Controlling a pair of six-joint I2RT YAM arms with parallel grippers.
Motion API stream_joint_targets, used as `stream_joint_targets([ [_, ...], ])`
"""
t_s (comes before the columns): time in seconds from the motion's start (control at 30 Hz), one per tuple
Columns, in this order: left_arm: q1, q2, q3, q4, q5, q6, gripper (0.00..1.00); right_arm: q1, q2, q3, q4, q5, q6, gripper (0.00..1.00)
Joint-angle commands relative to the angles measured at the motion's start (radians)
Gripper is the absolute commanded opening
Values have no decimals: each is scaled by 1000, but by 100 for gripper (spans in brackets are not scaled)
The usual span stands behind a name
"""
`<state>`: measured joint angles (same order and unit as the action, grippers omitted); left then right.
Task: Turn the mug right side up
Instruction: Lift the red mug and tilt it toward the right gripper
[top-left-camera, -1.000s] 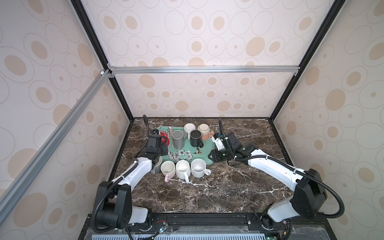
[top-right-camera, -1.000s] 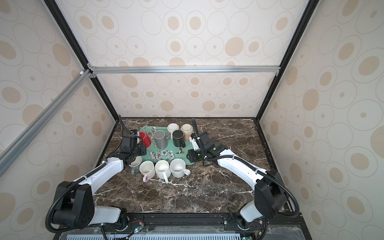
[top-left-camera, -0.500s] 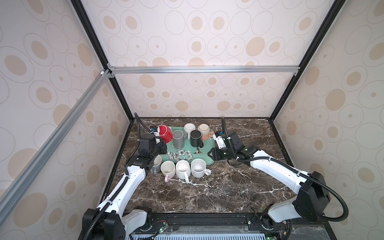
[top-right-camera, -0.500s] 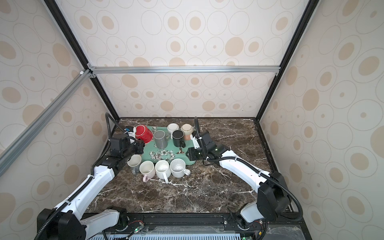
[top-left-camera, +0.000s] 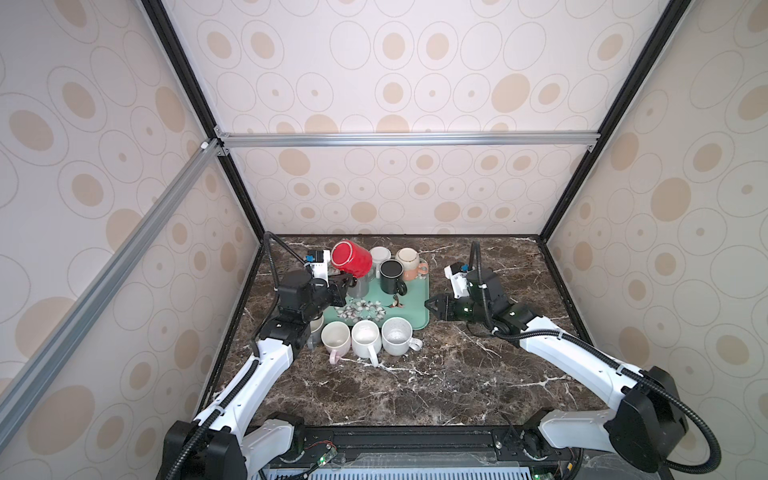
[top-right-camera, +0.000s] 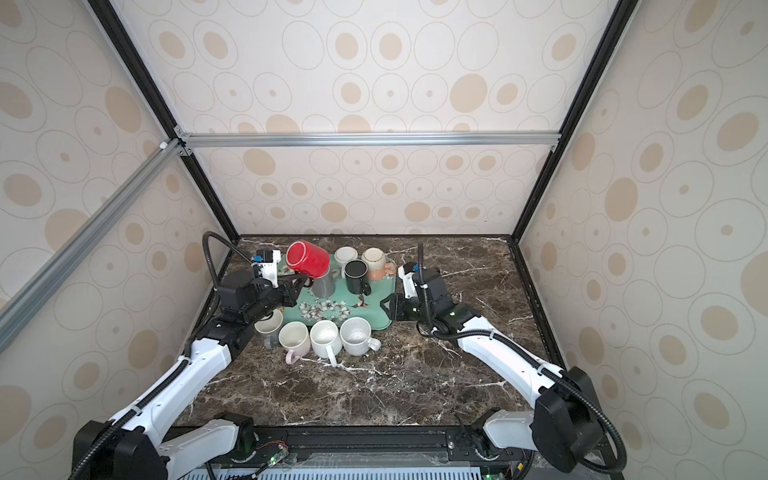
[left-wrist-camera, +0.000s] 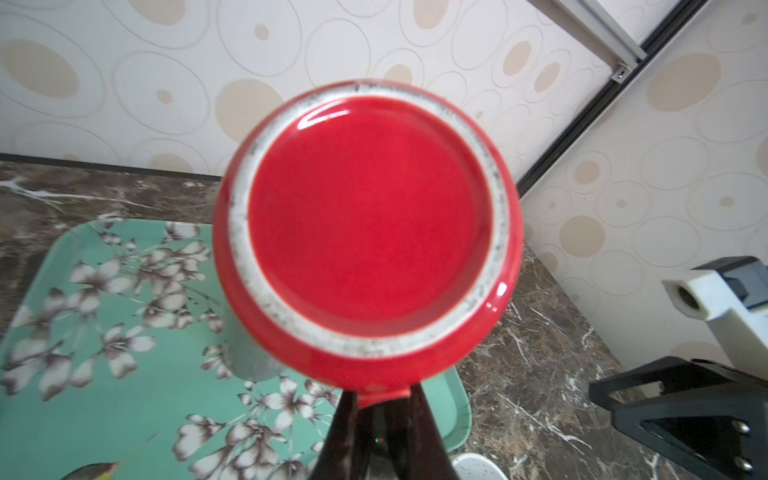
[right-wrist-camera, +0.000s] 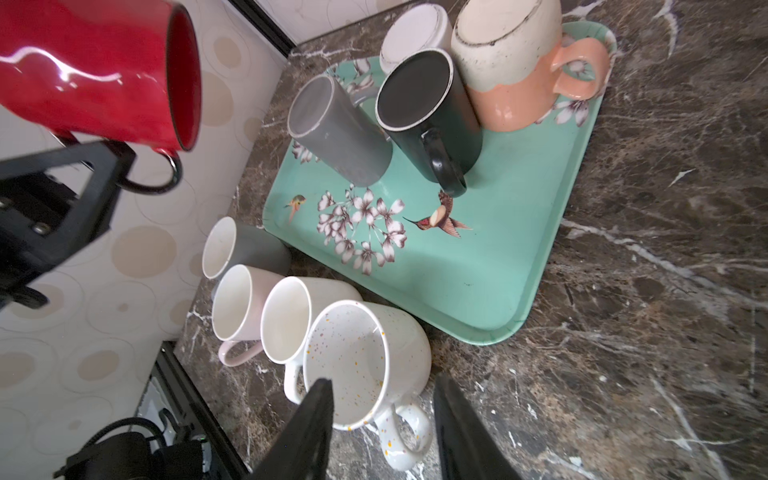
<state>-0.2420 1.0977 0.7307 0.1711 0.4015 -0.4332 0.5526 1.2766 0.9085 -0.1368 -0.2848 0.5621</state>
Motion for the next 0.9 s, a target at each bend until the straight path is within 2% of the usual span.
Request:
stream_joint_targets([
  [0.0, -56, 4, 15, 202, 48, -65, 0, -18, -39, -32, 139, -66, 50, 44],
  [0.23, -219, 87, 26, 321, 36, -100, 0, -34, -81, -55, 241, -141, 52, 45],
  [0.33, -259, 131, 56, 349, 63, -90, 0, -50, -99, -72, 301, -195, 69, 46],
  [0.63, -276, 202, 84, 532, 216, -180, 0, -134, -106, -144, 590, -378, 245, 53],
  [0.87, -277, 206, 82, 591, 286, -214, 0, -166, -72, -181, 757, -420, 368, 57],
])
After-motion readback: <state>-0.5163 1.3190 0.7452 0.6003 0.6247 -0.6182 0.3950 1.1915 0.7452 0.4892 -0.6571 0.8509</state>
